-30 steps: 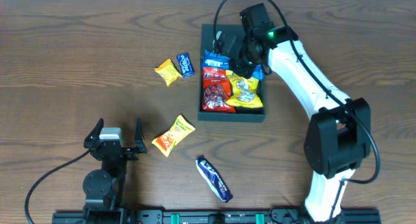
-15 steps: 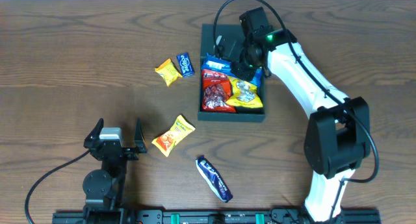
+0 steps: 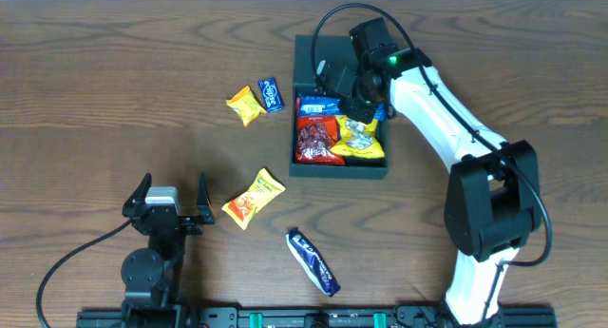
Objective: Pack container
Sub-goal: 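Lower the blue bar into the box's back edge and release, then press the blue bar down into the box with the right gripper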
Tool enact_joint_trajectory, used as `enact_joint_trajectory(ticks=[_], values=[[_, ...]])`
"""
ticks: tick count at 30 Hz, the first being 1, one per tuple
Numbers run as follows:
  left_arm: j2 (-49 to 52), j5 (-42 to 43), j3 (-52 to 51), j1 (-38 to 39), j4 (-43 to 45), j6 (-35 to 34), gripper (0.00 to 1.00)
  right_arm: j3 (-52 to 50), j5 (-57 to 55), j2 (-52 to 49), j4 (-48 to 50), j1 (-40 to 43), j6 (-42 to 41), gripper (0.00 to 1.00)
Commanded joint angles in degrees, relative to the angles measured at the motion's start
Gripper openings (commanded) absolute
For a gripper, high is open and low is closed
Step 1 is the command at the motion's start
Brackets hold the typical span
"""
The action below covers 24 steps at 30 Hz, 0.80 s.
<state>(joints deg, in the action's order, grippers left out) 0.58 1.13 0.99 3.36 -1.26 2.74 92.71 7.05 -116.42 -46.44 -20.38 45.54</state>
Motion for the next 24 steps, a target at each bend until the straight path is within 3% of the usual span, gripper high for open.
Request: enact_joint_trajectory(ticks=[1, 6, 13, 17, 19, 23, 24], values=[[-0.3, -0.5, -0.7, -0.3, -3.2, -0.6, 0.95, -0.7, -0.6, 1.0, 0.5, -0.2, 0.3, 0.44], [-0.3, -0.5, -0.7, -0.3, -3.2, -0.6, 0.95, -0.7, -0.6, 1.4, 1.9, -0.3, -0.7, 0.51], [-0.3, -0.5, -0.7, -0.3, -3.2, -0.6, 0.95, 0.0, -0.2, 5.2, 1.8, -0.3, -2.2, 0.75], [-0.3, -0.5, -0.7, -0.3, -3.2, -0.6, 0.95, 0.0, -1.4, 6.7, 0.9, -0.3, -2.2, 0.76], [-0.3, -0.5, -0.7, -0.3, -3.2, -0.6, 0.95, 0.0, -4.0, 6.8, 0.2, -0.2, -2.2, 0.63], [-0.3, -0.5, -0.7, -0.3, -3.2, -0.6, 0.95, -0.1, -6.6, 6.8, -1.9, 0.7, -2.3, 0.1], [-0.3, -0.5, -0.7, -0.3, -3.2, -0.6, 0.95, -0.1, -6.6, 6.8, -2.6, 1.0, -2.3, 0.02]])
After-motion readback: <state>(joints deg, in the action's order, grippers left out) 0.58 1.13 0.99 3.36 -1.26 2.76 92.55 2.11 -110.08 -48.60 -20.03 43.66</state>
